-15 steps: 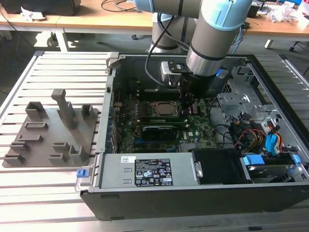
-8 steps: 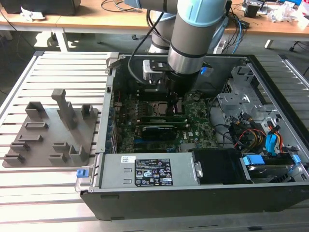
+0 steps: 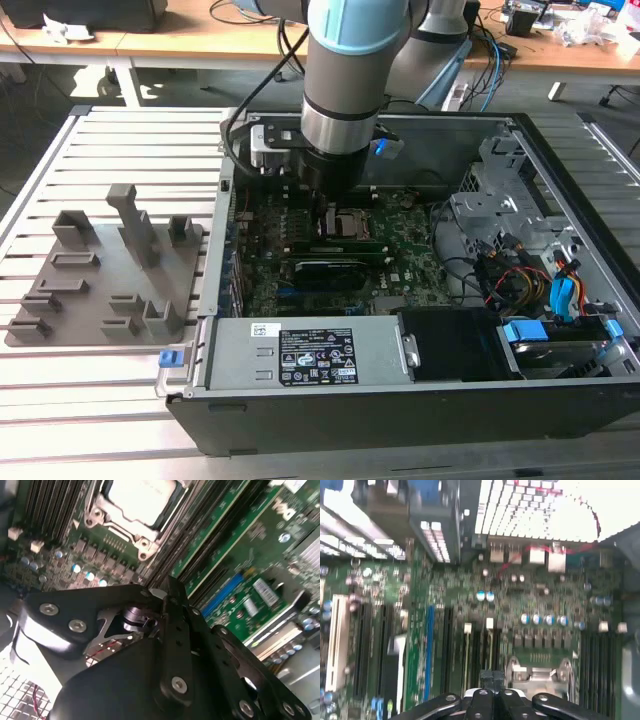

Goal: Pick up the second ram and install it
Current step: 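Press down the second ram until it locks into place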

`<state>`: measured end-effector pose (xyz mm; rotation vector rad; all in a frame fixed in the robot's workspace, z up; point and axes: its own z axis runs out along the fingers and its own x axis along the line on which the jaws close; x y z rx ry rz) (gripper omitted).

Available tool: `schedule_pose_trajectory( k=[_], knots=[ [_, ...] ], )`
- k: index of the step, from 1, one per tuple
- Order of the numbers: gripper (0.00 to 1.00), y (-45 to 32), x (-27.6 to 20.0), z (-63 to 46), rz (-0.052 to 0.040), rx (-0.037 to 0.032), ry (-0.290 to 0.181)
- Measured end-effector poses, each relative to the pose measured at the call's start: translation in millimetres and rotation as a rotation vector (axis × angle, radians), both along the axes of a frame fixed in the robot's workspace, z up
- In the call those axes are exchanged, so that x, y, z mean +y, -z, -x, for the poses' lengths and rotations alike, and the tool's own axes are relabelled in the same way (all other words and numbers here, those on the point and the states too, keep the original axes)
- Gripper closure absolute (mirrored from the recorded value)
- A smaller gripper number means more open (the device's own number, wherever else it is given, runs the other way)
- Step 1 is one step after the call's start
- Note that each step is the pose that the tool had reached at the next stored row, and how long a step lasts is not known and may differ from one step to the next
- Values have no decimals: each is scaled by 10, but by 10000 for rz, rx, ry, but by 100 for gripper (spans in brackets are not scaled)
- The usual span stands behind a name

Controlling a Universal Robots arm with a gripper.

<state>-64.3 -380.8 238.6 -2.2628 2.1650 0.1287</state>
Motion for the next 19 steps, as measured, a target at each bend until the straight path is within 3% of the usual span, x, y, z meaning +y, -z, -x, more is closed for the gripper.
schedule_pose_trajectory(
  k=[4, 7, 9, 13, 19],
  knots=[
    [89, 44, -1, 65, 1, -1, 2],
    [89, 134, -2, 81, 8, 3, 0],
    [89, 128, -1, 81, 2, -1, 1],
    [89, -6, 0, 29, -2, -2, 6],
    [89, -358, -1, 8, 2, 20, 5]
  ],
)
